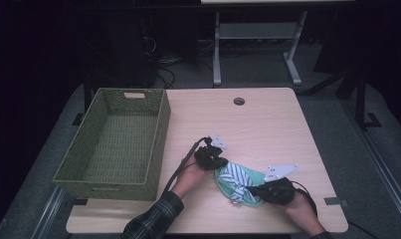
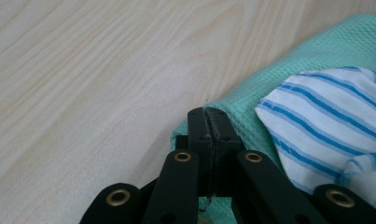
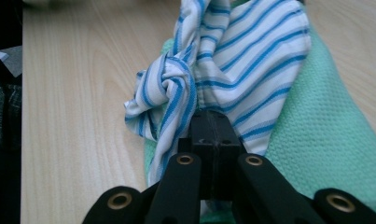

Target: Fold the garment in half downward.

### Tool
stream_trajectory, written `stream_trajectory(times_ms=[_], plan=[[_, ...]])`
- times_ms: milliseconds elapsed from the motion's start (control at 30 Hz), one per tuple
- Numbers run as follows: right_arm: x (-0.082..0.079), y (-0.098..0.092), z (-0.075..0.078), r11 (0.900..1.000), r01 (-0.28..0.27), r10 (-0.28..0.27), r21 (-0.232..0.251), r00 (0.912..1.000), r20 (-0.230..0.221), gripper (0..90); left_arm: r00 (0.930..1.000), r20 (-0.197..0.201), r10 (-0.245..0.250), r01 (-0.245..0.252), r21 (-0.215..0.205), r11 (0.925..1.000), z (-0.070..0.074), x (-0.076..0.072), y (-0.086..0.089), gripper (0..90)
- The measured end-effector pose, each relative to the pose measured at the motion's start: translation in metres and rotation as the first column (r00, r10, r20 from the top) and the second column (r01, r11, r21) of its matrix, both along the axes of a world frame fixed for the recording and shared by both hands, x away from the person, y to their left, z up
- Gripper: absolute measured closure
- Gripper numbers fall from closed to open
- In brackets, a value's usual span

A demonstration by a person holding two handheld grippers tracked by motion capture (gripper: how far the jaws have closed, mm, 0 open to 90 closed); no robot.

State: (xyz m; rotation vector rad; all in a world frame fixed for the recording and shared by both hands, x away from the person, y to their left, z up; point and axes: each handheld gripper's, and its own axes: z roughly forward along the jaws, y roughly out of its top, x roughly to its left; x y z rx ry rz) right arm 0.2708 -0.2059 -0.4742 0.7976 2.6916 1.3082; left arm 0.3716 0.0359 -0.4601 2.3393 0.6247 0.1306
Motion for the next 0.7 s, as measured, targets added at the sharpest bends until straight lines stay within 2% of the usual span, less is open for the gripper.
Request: stream_trajectory(times_ms=[100, 200, 267, 367, 433, 500, 600, 700], plan=[[-0.001, 0.003, 0.001, 1.0, -0.004, 0.004, -0.002, 1.0, 0.004, 89.7, 1.0, 0.006, 0.006, -0.006, -0.005, 1.0, 0.0, 0.003, -0.002, 88.6], [-0.001, 0.0, 0.005, 1.0, 0.01, -0.011, 0.015, 0.9995, 0.028, 89.7, 0.9998, 0.008, 0.021, -0.02, -0.045, 0.9988, 0.004, 0.003, 0.0, 87.9], [0.0, -0.004, 0.01, 0.999, 0.026, -0.027, 0.034, 0.9989, 0.039, 89.7, 0.9998, 0.016, 0.013, -0.013, -0.046, 0.9988, 0.01, 0.001, 0.003, 87.9], [0.004, -0.011, 0.015, 0.997, 0.055, -0.057, 0.048, 0.9969, 0.053, 89.7, 0.9994, 0.034, 0.007, -0.005, -0.072, 0.9974, 0.023, -0.004, 0.008, 87.9], [0.007, -0.017, 0.017, 0.996, 0.075, -0.079, 0.054, 0.9949, 0.063, 89.7, 0.9992, 0.038, -0.011, 0.014, -0.079, 0.9968, 0.031, -0.012, 0.01, 87.9], [0.009, -0.021, 0.017, 0.995, 0.089, -0.093, 0.052, 0.9932, 0.07, 89.7, 0.9991, 0.036, -0.021, 0.024, -0.081, 0.9964, 0.033, -0.015, 0.01, 88.0], [0.015, -0.032, 0.016, 0.991, 0.129, -0.132, 0.046, 0.9888, 0.07, 89.8, 0.998, 0.026, -0.057, 0.06, -0.094, 0.9937, 0.037, -0.031, 0.01, 87.9], [0.019, -0.035, 0.013, 0.989, 0.144, -0.146, 0.036, 0.9873, 0.063, 89.8, 0.9963, 0.03, -0.081, 0.083, -0.079, 0.9934, 0.037, -0.049, 0.012, 87.9]])
